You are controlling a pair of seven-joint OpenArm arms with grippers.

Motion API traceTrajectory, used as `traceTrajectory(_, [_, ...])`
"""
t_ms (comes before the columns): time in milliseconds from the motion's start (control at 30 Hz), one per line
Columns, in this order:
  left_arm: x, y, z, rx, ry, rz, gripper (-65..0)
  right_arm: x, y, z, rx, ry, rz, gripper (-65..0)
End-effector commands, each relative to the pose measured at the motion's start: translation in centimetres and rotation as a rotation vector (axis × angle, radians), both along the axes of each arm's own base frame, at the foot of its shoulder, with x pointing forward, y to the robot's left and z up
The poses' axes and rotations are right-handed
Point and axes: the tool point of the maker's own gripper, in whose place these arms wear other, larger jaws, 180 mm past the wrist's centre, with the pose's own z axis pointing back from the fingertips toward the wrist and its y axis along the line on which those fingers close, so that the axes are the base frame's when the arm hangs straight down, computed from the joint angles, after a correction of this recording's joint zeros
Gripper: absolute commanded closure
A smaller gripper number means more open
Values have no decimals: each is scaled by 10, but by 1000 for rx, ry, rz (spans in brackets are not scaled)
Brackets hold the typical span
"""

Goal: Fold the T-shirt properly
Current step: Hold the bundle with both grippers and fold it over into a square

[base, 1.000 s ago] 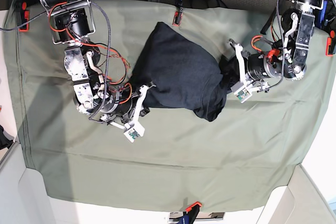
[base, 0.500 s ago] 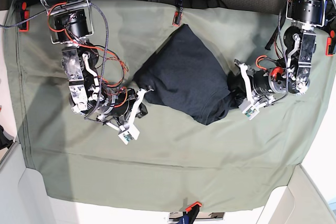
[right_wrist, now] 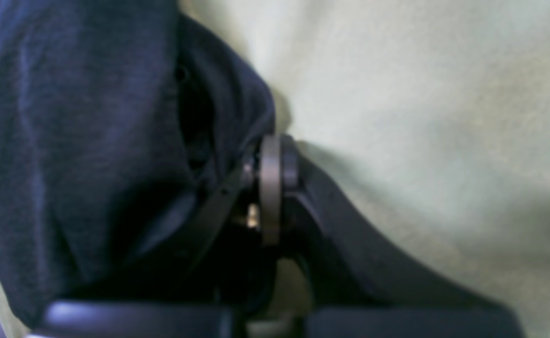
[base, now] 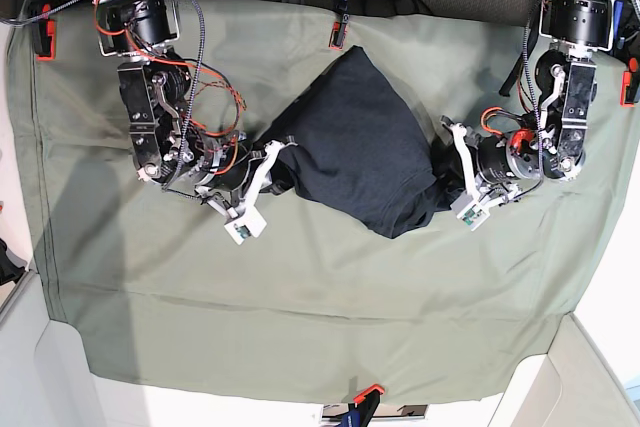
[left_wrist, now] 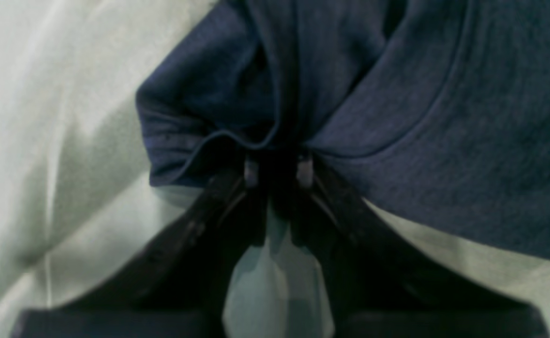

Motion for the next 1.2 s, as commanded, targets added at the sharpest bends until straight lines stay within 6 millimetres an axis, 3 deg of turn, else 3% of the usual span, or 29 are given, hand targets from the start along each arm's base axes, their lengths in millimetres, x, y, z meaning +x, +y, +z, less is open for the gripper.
traceTrajectory(0, [5,-4,5,9,-18,-17,-88,-1,1,1,-20,2,27,0])
traceTrajectory(300, [6,-7,-9,110,-36,-14,-88,6,7,12,33,-22,13,0])
traceTrajectory(433, [15,-8,-2,108,-64,-15,-88,6,8,13,49,-18,11,0])
traceTrajectory(567, [35,-11,14,99,-114,21,-88,6,8,13,49,-17,11,0])
traceTrajectory(733, [47,-40,21,40,-134,15,-88,6,8,13,48,-18,12,0])
traceTrajectory(1000, [35,-107,12,-40,-110,-78,-88,6,7,13,46,-18,8,0])
traceTrajectory(1167, [25,-116,2,9,-68,-133,-88,6,7,13,46,-17,7,0])
